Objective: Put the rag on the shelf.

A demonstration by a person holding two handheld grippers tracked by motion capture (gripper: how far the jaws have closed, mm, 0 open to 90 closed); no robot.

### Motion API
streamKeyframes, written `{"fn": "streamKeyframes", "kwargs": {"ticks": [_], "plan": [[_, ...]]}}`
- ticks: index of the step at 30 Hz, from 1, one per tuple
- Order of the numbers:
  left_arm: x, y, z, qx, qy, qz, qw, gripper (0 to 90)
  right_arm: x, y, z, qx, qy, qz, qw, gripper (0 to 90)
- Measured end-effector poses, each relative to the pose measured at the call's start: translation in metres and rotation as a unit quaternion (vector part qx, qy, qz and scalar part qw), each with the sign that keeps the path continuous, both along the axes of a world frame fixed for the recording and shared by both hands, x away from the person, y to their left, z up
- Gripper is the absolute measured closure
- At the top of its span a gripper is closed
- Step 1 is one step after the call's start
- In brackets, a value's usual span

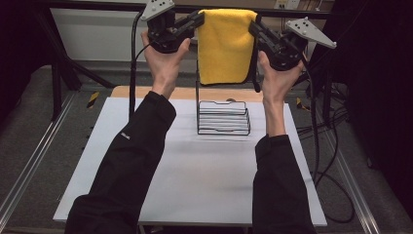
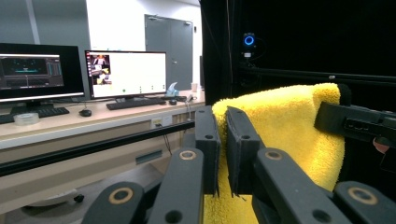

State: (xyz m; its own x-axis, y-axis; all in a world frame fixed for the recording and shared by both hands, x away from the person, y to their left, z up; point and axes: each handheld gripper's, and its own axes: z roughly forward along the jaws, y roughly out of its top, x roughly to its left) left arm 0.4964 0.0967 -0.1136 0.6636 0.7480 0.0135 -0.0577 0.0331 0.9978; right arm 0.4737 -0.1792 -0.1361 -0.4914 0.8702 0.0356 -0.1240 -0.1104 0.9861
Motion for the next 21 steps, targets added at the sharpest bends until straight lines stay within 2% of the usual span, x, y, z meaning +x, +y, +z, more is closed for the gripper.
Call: {"fn": "streamKeyframes", "kwargs": {"ticks": [2, 5, 12, 15, 18, 21], "plan": [[0.002, 0.000, 0.001, -0.004, 0.000, 0.002, 1.0000, 84.2, 0.003, 0.001, 0.001, 0.001, 0.000, -0.001, 1.0000, 80.3], [0.006, -0.001, 0.002, 0.004, -0.002, 0.007, 1.0000, 84.2, 0.009, 0.001, 0.003, -0.001, -0.002, -0.003, 1.0000, 80.3], [0.016, -0.003, 0.004, 0.007, -0.008, 0.016, 0.9998, 84.1, 0.021, 0.002, 0.007, -0.007, -0.005, -0.006, 0.9999, 80.3], [0.019, -0.004, 0.002, 0.015, -0.011, 0.021, 0.9996, 84.1, 0.026, 0.002, 0.006, -0.011, -0.006, -0.009, 0.9999, 80.3], [0.025, -0.004, -0.002, 0.014, -0.005, 0.024, 0.9996, 84.1, 0.033, 0.002, 0.003, -0.019, -0.007, -0.009, 0.9998, 80.3], [0.031, -0.004, -0.009, 0.018, -0.003, 0.025, 0.9995, 84.1, 0.040, 0.002, -0.004, -0.023, 0.000, -0.008, 0.9997, 80.3]]}}
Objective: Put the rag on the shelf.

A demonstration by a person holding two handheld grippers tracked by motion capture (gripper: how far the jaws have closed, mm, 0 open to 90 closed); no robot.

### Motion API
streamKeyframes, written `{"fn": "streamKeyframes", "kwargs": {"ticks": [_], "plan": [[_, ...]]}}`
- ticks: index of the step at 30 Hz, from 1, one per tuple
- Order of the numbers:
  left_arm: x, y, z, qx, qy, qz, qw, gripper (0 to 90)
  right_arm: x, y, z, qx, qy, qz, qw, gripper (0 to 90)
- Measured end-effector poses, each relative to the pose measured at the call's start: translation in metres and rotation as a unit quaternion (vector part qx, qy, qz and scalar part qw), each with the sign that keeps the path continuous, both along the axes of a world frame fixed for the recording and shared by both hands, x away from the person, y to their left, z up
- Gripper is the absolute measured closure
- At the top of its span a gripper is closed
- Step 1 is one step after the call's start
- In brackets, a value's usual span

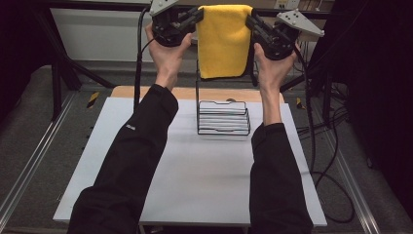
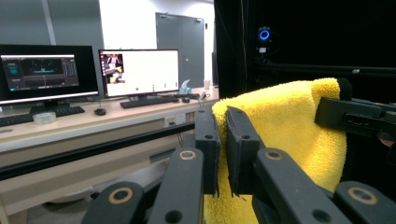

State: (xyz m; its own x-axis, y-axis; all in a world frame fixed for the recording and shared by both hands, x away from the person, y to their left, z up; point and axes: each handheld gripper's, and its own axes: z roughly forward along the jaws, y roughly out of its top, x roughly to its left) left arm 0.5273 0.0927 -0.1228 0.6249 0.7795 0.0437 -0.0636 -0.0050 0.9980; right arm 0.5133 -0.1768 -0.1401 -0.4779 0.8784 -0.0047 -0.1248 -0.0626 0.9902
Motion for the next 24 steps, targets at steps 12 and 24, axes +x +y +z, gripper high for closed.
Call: {"fn": "streamKeyframes", "kwargs": {"ticks": [12, 24], "plan": [[0.009, -0.002, -0.038, 0.022, 0.017, -0.010, 0.9996, 84.1, 0.006, -0.007, -0.035, -0.011, 0.028, 0.004, 0.9995, 80.3], [0.004, 0.000, -0.065, 0.044, 0.029, -0.025, 0.9983, 84.2, 0.000, -0.010, -0.060, -0.026, 0.059, 0.016, 0.9978, 80.1]]}}
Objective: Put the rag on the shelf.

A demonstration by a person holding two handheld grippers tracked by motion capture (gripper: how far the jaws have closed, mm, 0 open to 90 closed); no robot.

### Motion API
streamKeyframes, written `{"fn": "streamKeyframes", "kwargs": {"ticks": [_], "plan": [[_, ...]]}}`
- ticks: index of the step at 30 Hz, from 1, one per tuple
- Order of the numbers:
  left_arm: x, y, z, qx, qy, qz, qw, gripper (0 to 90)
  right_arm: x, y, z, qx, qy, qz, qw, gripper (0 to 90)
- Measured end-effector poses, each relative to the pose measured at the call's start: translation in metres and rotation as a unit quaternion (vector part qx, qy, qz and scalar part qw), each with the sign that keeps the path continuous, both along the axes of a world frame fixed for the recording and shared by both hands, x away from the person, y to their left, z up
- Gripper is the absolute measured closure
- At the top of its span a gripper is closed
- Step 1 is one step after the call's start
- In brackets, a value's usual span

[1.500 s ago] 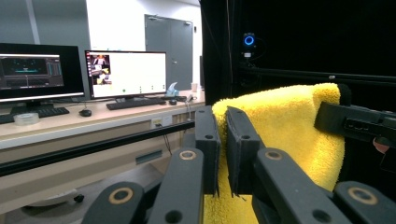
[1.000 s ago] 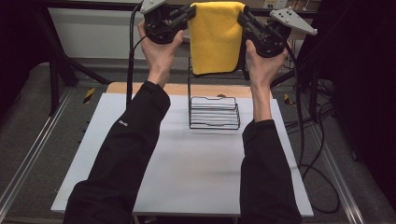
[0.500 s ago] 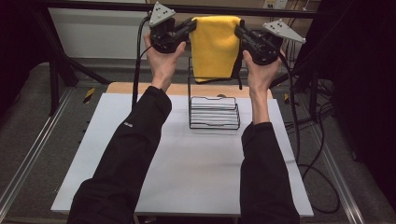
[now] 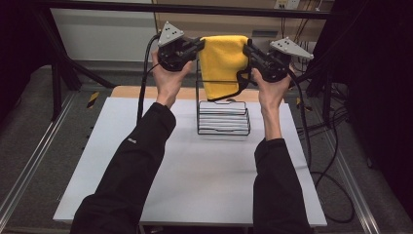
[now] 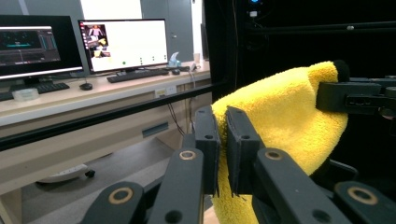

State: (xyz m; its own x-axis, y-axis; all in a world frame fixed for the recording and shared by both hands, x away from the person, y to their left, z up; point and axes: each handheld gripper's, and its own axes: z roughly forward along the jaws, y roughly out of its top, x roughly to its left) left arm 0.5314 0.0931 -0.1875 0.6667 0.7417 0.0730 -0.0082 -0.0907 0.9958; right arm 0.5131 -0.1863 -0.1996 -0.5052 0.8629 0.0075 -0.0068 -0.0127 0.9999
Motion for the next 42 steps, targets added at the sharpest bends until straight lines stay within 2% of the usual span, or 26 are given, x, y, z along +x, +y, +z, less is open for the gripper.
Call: {"fn": "streamKeyframes", "kwargs": {"ticks": [7, 11, 19, 29, 35, 42], "plan": [[0.000, -0.001, -0.010, 0.016, 0.008, 0.000, 0.9998, 84.1, 0.001, -0.001, -0.012, -0.006, 0.023, 0.003, 0.9997, 79.9], [0.000, -0.001, -0.014, 0.015, 0.011, -0.002, 0.9998, 84.2, 0.001, -0.001, -0.019, -0.010, 0.029, 0.007, 0.9995, 79.8], [-0.008, -0.002, -0.009, 0.006, -0.001, -0.018, 0.9998, 84.1, -0.006, -0.007, -0.018, 0.008, 0.014, 0.014, 0.9998, 79.8], [-0.022, -0.004, -0.005, 0.011, -0.013, -0.032, 0.9993, 84.0, -0.018, -0.012, -0.021, 0.020, 0.002, 0.020, 0.9996, 79.4], [-0.031, -0.004, -0.008, 0.017, -0.015, -0.048, 0.9986, 84.0, -0.025, -0.015, -0.026, 0.015, -0.007, 0.022, 0.9996, 79.2], [-0.042, -0.004, -0.012, 0.031, -0.020, -0.051, 0.9980, 83.9, -0.033, -0.015, -0.031, 0.003, -0.013, 0.022, 0.9997, 78.9]]}}
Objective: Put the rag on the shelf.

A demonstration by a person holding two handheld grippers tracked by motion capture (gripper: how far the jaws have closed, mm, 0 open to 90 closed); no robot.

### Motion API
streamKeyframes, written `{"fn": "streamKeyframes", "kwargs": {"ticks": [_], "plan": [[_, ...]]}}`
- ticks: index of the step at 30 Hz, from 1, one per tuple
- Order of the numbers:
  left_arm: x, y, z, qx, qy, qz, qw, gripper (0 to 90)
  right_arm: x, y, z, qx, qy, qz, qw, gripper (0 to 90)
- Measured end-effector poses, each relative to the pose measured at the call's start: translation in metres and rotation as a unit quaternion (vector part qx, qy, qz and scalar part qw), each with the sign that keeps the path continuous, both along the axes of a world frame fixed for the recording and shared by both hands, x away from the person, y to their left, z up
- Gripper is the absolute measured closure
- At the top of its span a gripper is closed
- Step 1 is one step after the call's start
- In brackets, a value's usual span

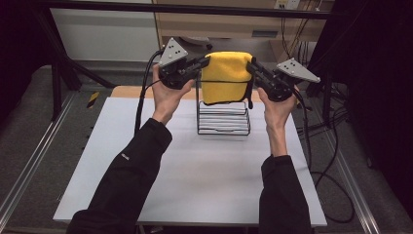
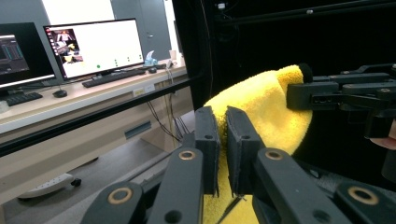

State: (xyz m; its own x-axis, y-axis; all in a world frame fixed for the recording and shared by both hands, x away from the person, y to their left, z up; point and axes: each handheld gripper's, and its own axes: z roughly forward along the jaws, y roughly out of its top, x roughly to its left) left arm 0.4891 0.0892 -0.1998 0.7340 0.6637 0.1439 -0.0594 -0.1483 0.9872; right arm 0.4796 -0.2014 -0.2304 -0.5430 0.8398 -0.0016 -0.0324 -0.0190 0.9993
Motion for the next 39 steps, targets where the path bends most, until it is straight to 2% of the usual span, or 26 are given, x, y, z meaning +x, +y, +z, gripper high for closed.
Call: {"fn": "streamKeyframes", "kwargs": {"ticks": [3, 9, 12, 18, 21, 25, 33, 37, 39], "plan": [[-0.004, 0.000, -0.002, 0.004, 0.001, -0.005, 1.0000, 83.8, -0.003, 0.000, -0.002, -0.006, -0.004, 0.000, 1.0000, 78.8], [-0.009, -0.002, -0.011, 0.020, 0.011, 0.000, 0.9997, 83.3, -0.007, -0.001, -0.008, -0.018, 0.004, 0.003, 0.9998, 78.1], [-0.010, -0.001, -0.015, 0.018, 0.018, -0.004, 0.9997, 83.3, -0.009, -0.003, -0.010, -0.023, 0.003, 0.006, 0.9997, 77.9], [-0.018, -0.001, -0.021, 0.026, 0.016, -0.006, 0.9995, 83.2, -0.015, -0.003, -0.014, -0.034, 0.001, 0.007, 0.9994, 77.6], [-0.022, -0.003, -0.029, 0.032, 0.018, -0.008, 0.9993, 83.0, -0.017, -0.004, -0.019, -0.033, 0.005, 0.008, 0.9994, 76.8], [-0.025, -0.004, -0.041, 0.036, 0.032, -0.009, 0.9988, 82.7, -0.021, -0.006, -0.025, -0.036, 0.011, 0.017, 0.9991, 75.2], [-0.025, -0.007, -0.059, 0.045, 0.057, -0.005, 0.9973, 82.0, -0.029, -0.009, -0.024, -0.045, 0.048, 0.041, 0.9970, 65.6], [-0.024, -0.008, -0.063, 0.044, 0.062, -0.004, 0.9971, 82.1, -0.034, -0.011, -0.021, -0.053, 0.057, 0.044, 0.9960, 56.2], [-0.024, -0.008, -0.064, 0.044, 0.062, -0.003, 0.9971, 82.1, -0.037, -0.012, -0.019, -0.053, 0.055, 0.045, 0.9961, 54.9]]}}
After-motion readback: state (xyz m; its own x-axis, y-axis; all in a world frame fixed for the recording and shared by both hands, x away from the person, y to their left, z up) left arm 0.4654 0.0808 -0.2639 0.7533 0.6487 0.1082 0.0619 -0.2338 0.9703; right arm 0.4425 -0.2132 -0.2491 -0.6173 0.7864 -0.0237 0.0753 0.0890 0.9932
